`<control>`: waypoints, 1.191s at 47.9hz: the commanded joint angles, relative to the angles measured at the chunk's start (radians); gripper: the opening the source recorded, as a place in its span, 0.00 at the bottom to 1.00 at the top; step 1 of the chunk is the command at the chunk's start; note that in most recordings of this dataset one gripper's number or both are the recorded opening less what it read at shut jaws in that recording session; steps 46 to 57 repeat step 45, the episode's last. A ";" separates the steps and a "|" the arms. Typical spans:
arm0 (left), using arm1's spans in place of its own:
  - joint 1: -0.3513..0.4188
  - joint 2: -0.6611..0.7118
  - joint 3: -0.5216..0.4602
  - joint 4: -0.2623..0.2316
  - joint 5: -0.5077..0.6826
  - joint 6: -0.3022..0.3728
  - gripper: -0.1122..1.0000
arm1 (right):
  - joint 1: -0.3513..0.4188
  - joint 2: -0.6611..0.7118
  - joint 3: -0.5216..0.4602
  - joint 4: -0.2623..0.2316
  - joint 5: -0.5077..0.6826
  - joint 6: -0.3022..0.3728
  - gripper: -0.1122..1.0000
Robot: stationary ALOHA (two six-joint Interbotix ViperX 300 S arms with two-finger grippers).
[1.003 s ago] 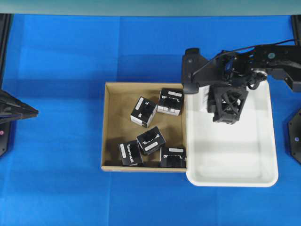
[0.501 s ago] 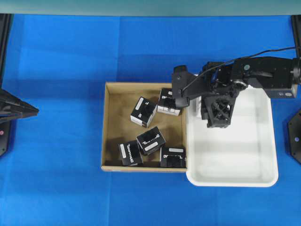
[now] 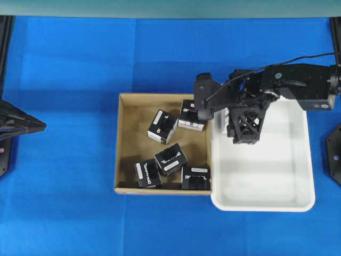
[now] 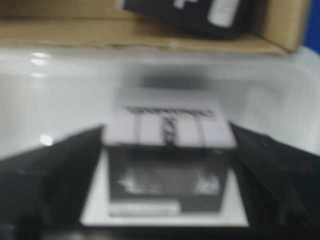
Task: Pick a box that is randomly placed inside the cardboard box.
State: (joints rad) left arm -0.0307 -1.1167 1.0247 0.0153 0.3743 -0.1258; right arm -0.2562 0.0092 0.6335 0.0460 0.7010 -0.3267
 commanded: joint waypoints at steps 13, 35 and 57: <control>0.000 0.008 -0.018 0.002 -0.009 -0.002 0.04 | -0.005 -0.127 -0.038 0.006 0.034 0.049 0.98; 0.000 0.005 -0.018 0.002 -0.009 0.002 0.04 | -0.038 -0.474 0.092 0.011 -0.150 0.132 0.98; 0.002 0.003 -0.018 0.002 -0.008 0.002 0.04 | -0.031 -0.606 0.175 0.014 -0.239 0.143 0.98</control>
